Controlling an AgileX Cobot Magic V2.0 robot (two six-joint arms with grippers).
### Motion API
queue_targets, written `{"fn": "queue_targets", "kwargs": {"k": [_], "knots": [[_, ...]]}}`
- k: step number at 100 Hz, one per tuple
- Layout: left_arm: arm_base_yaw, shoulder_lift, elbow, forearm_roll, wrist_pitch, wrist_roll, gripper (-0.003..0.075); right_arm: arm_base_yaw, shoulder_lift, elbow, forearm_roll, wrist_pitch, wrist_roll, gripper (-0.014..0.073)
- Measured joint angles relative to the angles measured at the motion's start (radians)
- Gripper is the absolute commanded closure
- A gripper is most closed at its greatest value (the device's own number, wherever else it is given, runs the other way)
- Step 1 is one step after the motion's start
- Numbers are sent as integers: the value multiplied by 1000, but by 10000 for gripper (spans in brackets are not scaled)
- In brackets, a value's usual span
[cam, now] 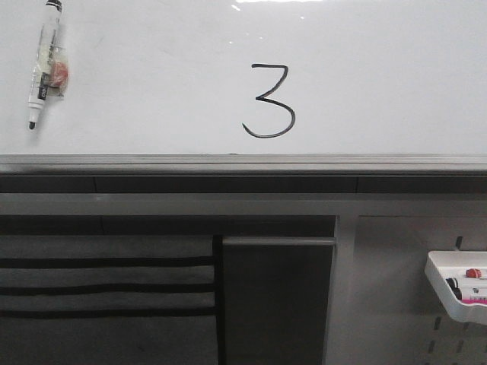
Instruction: Write number 3 on whiteboard
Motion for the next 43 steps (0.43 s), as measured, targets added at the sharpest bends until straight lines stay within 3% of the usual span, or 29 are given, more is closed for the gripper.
{"fn": "queue_targets", "kwargs": {"k": [43], "knots": [[0, 0, 0, 0, 0, 0, 738, 0, 0, 0, -36, -8, 39, 668]]}}
